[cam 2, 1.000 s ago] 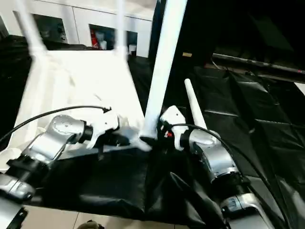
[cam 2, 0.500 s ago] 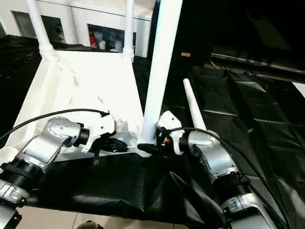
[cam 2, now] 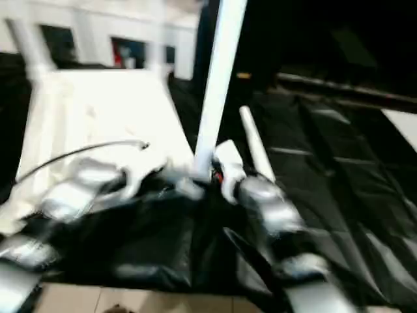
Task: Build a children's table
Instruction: Rotate leg to tighten
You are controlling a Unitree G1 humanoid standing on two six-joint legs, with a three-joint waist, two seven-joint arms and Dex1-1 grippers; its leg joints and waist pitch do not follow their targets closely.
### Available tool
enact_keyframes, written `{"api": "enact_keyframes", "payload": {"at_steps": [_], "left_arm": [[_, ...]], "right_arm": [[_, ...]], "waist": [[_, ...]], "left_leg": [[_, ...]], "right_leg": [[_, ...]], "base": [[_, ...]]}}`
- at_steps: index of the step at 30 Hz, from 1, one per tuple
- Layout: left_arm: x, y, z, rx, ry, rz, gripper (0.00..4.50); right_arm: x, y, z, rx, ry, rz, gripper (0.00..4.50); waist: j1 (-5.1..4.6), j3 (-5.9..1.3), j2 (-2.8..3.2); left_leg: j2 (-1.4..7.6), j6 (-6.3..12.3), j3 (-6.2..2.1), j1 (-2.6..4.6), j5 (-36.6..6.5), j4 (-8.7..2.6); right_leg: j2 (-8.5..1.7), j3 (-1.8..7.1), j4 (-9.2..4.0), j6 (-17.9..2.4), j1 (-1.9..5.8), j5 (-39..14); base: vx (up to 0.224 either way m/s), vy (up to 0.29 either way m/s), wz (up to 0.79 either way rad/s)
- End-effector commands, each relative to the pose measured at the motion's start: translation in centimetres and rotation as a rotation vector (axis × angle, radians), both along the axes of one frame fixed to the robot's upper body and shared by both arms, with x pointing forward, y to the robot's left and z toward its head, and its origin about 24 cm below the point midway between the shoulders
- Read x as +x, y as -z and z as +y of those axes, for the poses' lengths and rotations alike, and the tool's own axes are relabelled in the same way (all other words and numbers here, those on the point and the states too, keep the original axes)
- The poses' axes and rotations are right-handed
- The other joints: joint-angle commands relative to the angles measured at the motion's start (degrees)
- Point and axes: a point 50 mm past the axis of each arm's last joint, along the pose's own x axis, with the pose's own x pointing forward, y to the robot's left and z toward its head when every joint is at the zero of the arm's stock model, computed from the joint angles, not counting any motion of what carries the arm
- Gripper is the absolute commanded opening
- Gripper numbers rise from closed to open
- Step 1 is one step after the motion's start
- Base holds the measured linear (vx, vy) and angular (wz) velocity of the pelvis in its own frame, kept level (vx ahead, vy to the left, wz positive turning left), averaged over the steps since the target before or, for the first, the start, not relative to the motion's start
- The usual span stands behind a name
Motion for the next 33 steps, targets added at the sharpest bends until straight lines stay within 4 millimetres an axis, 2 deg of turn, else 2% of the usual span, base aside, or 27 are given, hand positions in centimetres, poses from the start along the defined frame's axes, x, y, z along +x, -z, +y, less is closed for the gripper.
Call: {"api": "enact_keyframes", "payload": {"at_steps": [1,3,4,5,6,7,8,10,13,14,17,19,20,21,23,24,25,26,27,28,30,31,33], "left_arm": [[0.7,0.8,0.5,0.033,-0.152,0.016,0.0],[0.9,0.9,-0.5,0.024,-0.186,0.01,0.0],[0.9,1.0,-1.2,0.028,-0.183,0.006,0.0],[0.9,1.0,-1.2,0.028,-0.183,0.006,0.0],[0.9,1.1,-2.2,0.03,-0.168,-0.002,0.0],[0.8,1.2,-2.5,0.031,-0.156,-0.004,0.0],[0.8,1.2,-2.7,0.033,-0.153,-0.005,0.0],[0.8,1.2,-3.0,0.034,-0.132,-0.007,0.0],[0.5,1.2,-2.9,0.026,-0.074,-0.004,0.0],[0.4,1.1,-2.8,0.024,-0.054,-0.005,0.0],[0.1,1.1,-2.3,0.022,0.004,-0.001,0.0],[-0.2,1.1,-1.8,0.022,0.054,0.01,0.0],[-0.4,1.0,-1.5,0.016,0.096,0.018,0.0],[-0.7,1.1,-1.3,0.015,0.123,0.031,0.0],[-0.8,1.1,-1.2,0.015,0.139,0.039,0.0],[-1.6,1.1,-0.8,-0.002,0.229,0.059,0.0],[-1.7,1.0,-0.8,-0.003,0.234,0.061,0.0],[-2.3,0.9,-0.8,-0.02,0.312,0.071,0.0],[-2.8,0.7,-0.7,-0.033,0.357,0.085,0.0],[-3.1,0.6,-0.7,-0.033,0.386,0.094,0.0],[-3.3,0.6,-0.6,-0.03,0.406,0.1,0.0],[-3.5,0.5,-0.5,-0.028,0.42,0.101,0.0],[-3.7,0.4,-0.4,-0.031,0.432,0.107,0.0]], "right_arm": [[-0.1,1.7,-0.3,-0.031,0.153,0.081,2.74],[-0.1,2.1,0.9,-0.034,0.193,0.106,2.74],[-0.2,2.1,2.0,-0.026,0.191,0.109,2.74],[-0.2,2.1,2.0,-0.026,0.191,0.109,2.74],[-0.2,1.8,3.4,-0.024,0.168,0.082,2.74],[-0.2,1.6,3.8,-0.021,0.157,0.07,2.74],[-0.1,1.5,3.9,-0.021,0.158,0.063,3.3],[0.1,1.2,3.9,0.002,0.161,0.059,3.43],[0.6,0.4,2.5,-0.024,0.117,0.007,3.72],[0.7,0.1,2.0,-0.035,0.094,-0.009,3.84],[0.6,-0.4,0.4,-0.068,0.006,-0.036,3.84],[0.2,-0.7,-1.1,-0.108,-0.078,-0.06,3.84],[-0.2,-0.8,-1.8,-0.128,-0.135,-0.073,3.84],[-0.5,-0.9,-2.4,-0.144,-0.188,-0.079,3.84],[-0.7,-1.0,-2.6,-0.153,-0.218,-0.081,3.84],[-1.6,-1.2,-3.5,-0.179,-0.335,-0.078,3.84],[-1.7,-1.2,-3.6,-0.18,-0.342,-0.077,3.84],[-2.0,-1.4,-4.0,-0.183,-0.386,-0.074,3.84],[-2.1,-1.6,-4.1,-0.177,-0.406,-0.071,3.84],[-2.2,-1.7,-4.2,-0.168,-0.426,-0.07,3.84],[-2.3,-1.9,-4.2,-0.166,-0.446,-0.071,3.84],[-2.4,-2.1,-4.1,-0.16,-0.47,-0.071,3.84],[-2.5,-2.2,-3.9,-0.149,-0.494,-0.069,3.84]], "waist": [[-0.05,-3.05,0.93],[-0.08,-3.12,1.11],[-0.02,-3.1,0.95],[-0.04,-3.15,1.03],[0.18,-3.25,1.04],[0.22,-3.27,1.08],[0.22,-3.37,1.0],[0.24,-3.34,1.02],[0.25,-3.26,1.06],[0.35,-3.23,0.81],[0.6,-3.2,0.88],[0.7,-3.42,0.73],[0.74,-3.36,0.95],[0.92,-3.49,0.87],[0.84,-3.44,0.97],[1.06,-3.45,0.78],[1.16,-3.39,0.83],[1.19,-3.33,1.16],[1.2,-3.31,1.09],[1.27,-3.21,1.06],[1.39,-3.09,1.26],[1.57,-3.04,1.09],[1.8,-2.96,1.24]], "left_leg": [[2.28,-4.85,-1.52,0.94,-20.44,-4.97],[2.24,-4.78,-1.27,1.31,-20.25,-4.86],[2.18,-4.58,-1.25,1.27,-20.36,-4.84],[2.21,-4.39,-1.28,1.14,-20.12,-4.89],[2.22,-3.99,-1.19,1.08,-18.75,-4.83],[2.18,-3.78,-1.11,0.98,-17.42,-4.78],[2.15,-3.39,-1.0,0.98,-16.5,-4.74],[2.1,-2.83,-0.92,1.05,-16.23,-4.71],[2.21,-2.54,-0.93,1.06,-16.45,-4.83],[2.21,-2.2,-0.95,1.03,-16.87,-4.81],[2.26,-1.54,-0.93,0.91,-15.56,-4.79],[2.3,-0.73,-0.81,0.78,-12.58,-4.49],[2.21,-0.16,-0.76,0.74,-11.59,-4.4],[2.22,0.48,-0.73,0.74,-10.12,-4.19],[2.22,0.93,-0.63,0.77,-9.34,-4.13],[2.27,1.56,-0.66,0.77,-9.36,-4.05],[2.33,1.88,-0.61,0.78,-9.36,-3.97],[2.34,2.01,-0.59,0.97,-9.88,-4.09],[2.46,1.91,-0.55,0.97,-10.42,-4.13],[2.54,1.41,-0.45,1.26,-12.57,-4.21],[2.67,0.9,-0.51,1.33,-13.84,-4.42],[2.76,0.26,-0.48,1.56,-14.99,-4.49],[2.79,-0.3,-0.45,1.64,-15.55,-4.61]], "right_leg": [[-3.66,1.98,-5.02,-7.84,1.01,-21.42],[-3.42,2.1,-4.97,-8.43,0.54,-18.92],[-3.34,2.07,-4.92,-8.48,0.69,-18.14],[-3.39,2.1,-4.88,-8.5,0.75,-17.61],[-3.32,2.1,-4.74,-8.53,0.98,-15.27],[-3.27,2.09,-4.57,-8.89,1.05,-12.98],[-3.12,2.07,-4.36,-9.07,1.26,-10.94],[-3.05,2.07,-4.33,-9.32,1.29,-9.92],[-3.05,2.04,-4.36,-9.59,1.38,-9.75],[-3.05,1.98,-4.48,-9.46,1.53,-10.67],[-3.06,2.01,-4.45,-9.26,1.77,-9.4],[-3.1,1.99,-4.02,-10.2,2.05,-5.59],[-2.97,1.98,-3.96,-10.77,2.12,-3.66],[-2.98,1.94,-3.64,-11.25,2.37,-1.45],[-2.94,2.0,-3.47,-12.08,2.21,0.2],[-2.99,1.91,-3.52,-12.84,2.57,0.51],[-3.0,1.95,-3.47,-12.88,2.49,0.54],[-3.03,1.99,-3.54,-13.38,2.28,-0.24],[-3.02,2.01,-3.6,-13.47,2.27,-0.7],[-2.95,2.05,-3.72,-13.87,1.97,-3.28],[-3.04,2.09,-3.88,-13.72,1.8,-5.26],[-3.05,2.08,-4.04,-13.57,1.59,-6.84],[-3.08,2.15,-4.11,-13.26,1.47,-8.03]], "base": [[0.0,0.0,0.0],[0.0,0.0,0.0],[0.0,0.0,0.0],[0.0,0.0,0.0],[0.0,0.0,0.0],[0.0,0.0,0.0],[0.0,0.0,0.0],[0.0,0.0,0.0],[0.0,0.0,0.0],[0.0,0.0,0.0],[0.0,0.0,0.0],[0.0,0.0,0.0],[0.0,0.0,0.0],[0.0,0.0,0.0],[0.0,0.0,0.0],[0.0,0.0,0.0],[0.0,0.0,0.0],[0.0,0.0,0.0],[0.0,0.0,0.0],[0.0,0.0,0.0],[0.0,0.0,0.0],[0.0,0.0,0.0],[0.0,0.0,0.0]]}}
